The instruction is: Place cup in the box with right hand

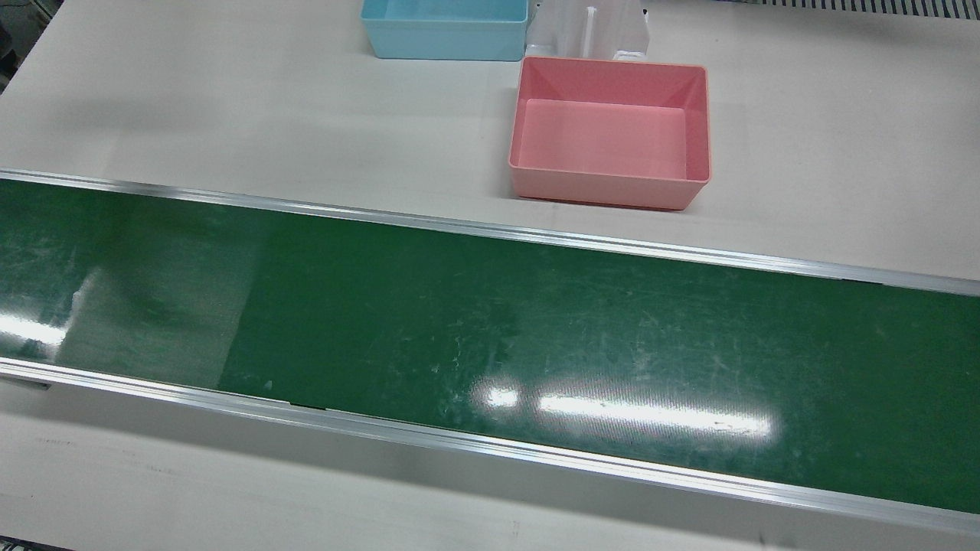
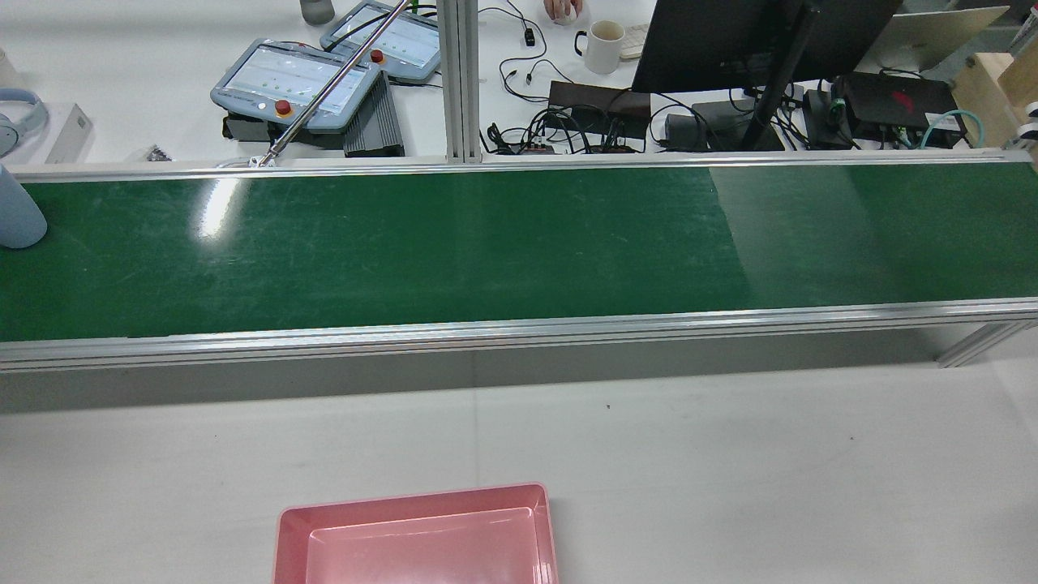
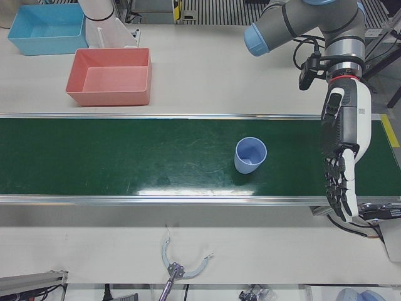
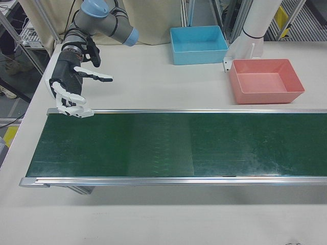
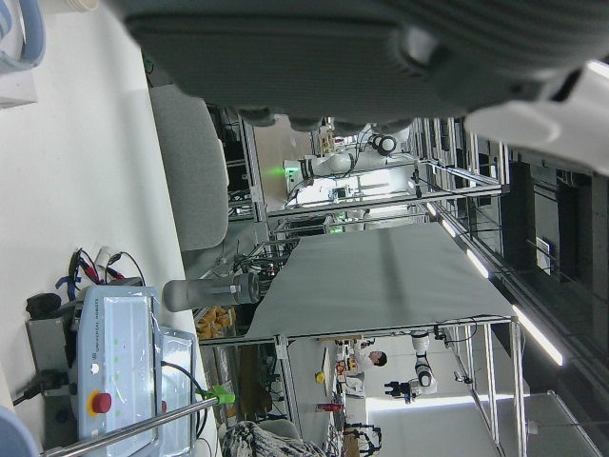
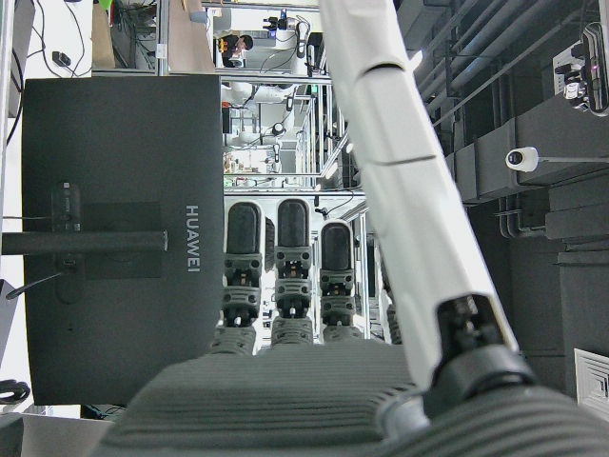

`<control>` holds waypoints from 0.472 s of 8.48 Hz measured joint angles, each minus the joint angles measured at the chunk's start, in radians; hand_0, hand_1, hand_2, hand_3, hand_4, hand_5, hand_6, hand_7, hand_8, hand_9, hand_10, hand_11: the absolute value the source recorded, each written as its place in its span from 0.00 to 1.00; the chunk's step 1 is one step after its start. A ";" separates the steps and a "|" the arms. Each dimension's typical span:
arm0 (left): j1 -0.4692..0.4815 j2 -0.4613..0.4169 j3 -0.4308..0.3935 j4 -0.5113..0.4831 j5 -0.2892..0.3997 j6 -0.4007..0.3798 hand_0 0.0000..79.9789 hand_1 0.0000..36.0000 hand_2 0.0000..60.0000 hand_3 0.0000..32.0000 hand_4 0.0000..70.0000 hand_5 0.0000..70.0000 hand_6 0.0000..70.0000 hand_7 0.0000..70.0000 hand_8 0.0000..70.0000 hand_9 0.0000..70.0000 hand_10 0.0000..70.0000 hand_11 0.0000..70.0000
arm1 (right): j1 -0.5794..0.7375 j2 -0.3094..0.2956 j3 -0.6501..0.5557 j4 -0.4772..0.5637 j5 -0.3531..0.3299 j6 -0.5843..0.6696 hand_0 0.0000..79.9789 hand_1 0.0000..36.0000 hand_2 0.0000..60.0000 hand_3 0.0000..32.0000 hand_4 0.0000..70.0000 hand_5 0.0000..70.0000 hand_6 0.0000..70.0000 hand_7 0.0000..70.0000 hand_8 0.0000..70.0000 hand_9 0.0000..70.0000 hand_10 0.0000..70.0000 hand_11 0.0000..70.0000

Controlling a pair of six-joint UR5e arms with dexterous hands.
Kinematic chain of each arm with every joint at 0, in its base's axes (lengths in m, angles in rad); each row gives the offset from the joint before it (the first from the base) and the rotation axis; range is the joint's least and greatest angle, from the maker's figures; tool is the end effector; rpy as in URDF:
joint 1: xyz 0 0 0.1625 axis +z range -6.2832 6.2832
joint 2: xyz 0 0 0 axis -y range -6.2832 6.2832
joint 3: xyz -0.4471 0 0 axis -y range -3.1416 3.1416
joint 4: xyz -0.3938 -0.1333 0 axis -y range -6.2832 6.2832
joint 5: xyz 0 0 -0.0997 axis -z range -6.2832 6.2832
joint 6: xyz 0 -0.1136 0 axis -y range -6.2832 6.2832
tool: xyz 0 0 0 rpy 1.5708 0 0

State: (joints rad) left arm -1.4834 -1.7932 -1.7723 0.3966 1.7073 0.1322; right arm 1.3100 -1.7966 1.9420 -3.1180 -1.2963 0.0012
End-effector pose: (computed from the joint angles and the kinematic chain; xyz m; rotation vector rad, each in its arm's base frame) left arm -0.0674 -0.5809 0.5332 -0.0919 2.0862 -1.9997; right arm 0.0518 -0.4424 0.6211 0.0354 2.3628 -2.0059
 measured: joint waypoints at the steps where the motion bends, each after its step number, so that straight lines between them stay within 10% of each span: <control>1: 0.000 0.000 0.000 0.000 0.000 0.000 0.00 0.00 0.00 0.00 0.00 0.00 0.00 0.00 0.00 0.00 0.00 0.00 | 0.000 -0.001 0.000 0.000 0.000 0.000 1.00 0.94 0.00 0.00 0.18 0.23 0.20 0.65 0.41 0.50 0.34 0.53; 4: 0.000 0.000 0.001 0.000 0.000 0.000 0.00 0.00 0.00 0.00 0.00 0.00 0.00 0.00 0.00 0.00 0.00 0.00 | 0.000 -0.001 0.000 0.001 0.000 0.000 1.00 0.94 0.00 0.00 0.19 0.23 0.20 0.65 0.41 0.50 0.34 0.54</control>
State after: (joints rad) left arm -1.4834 -1.7932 -1.7718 0.3967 1.7073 0.1325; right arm 1.3104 -1.7974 1.9421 -3.1171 -1.2962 0.0015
